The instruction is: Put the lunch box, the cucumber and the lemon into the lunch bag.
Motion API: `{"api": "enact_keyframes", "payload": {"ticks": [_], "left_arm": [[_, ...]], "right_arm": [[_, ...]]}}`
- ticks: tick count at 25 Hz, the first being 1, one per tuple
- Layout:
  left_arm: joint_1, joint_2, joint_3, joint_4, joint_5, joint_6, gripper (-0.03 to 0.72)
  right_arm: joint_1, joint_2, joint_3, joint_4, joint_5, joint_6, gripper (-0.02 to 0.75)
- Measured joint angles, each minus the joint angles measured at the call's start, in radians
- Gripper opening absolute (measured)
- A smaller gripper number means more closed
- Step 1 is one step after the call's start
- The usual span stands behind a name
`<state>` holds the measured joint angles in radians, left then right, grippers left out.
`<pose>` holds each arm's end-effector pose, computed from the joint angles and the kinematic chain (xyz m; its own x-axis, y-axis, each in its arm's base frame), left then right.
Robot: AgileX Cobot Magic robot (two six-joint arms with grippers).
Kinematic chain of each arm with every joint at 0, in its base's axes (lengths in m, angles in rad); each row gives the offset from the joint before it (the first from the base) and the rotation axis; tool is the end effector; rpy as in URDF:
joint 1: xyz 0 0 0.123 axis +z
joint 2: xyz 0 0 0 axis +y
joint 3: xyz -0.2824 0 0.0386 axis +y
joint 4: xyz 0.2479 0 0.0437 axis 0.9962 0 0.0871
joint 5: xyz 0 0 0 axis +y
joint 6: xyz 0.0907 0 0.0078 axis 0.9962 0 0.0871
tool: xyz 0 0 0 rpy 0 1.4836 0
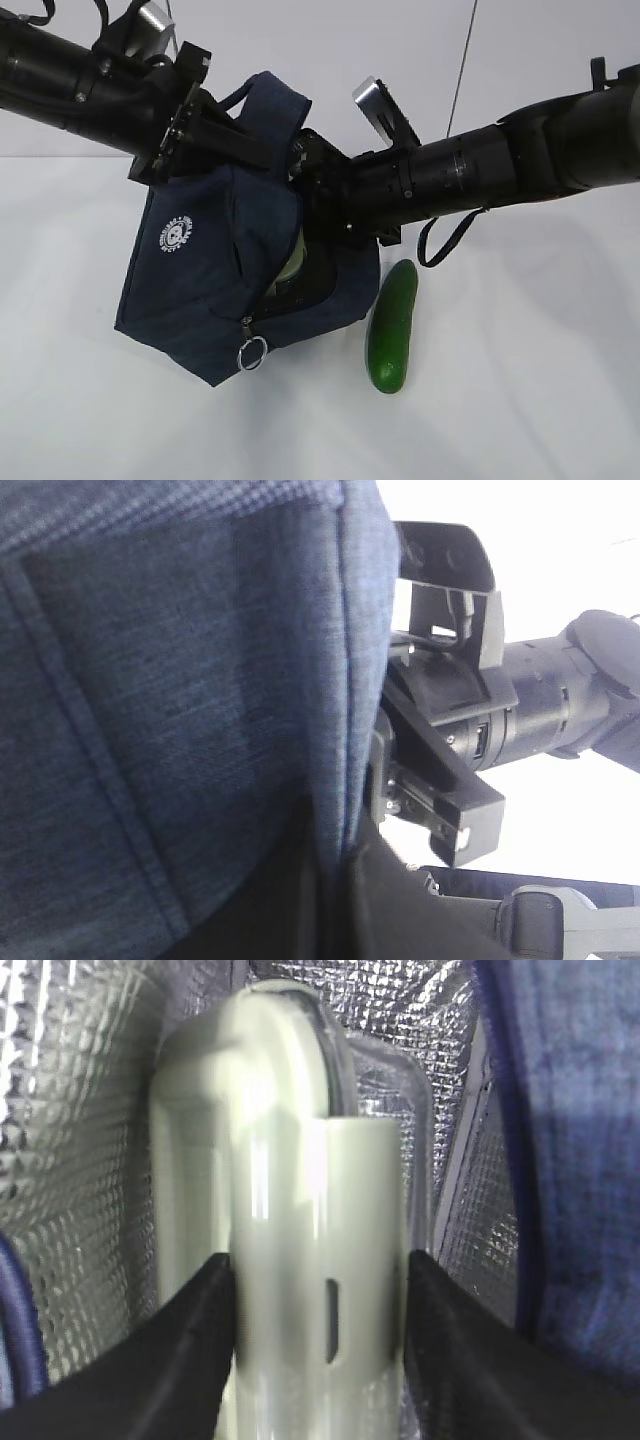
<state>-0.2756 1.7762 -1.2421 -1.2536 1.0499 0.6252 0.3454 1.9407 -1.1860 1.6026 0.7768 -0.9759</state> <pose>0.3271 -0.1705 0.2612 -0.9485 0.0595 -0.3110 0.3020 0.4650 -0.8322 0.3555 0.1958 0.1958 -0.9092 0.1254 -0.3970 -0.2857 0.5057 0.8141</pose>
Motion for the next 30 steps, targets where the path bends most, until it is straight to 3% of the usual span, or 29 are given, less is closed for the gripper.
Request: {"api": "enact_keyframes", "payload": {"ticks": [30], "left_arm": [[0.0,0.009,0.002,0.018,-0.005,0.0,-0.003]], "right_arm": [[-0.006,0.0,-0.009,0.037,0.085,0.0,0.378]]}}
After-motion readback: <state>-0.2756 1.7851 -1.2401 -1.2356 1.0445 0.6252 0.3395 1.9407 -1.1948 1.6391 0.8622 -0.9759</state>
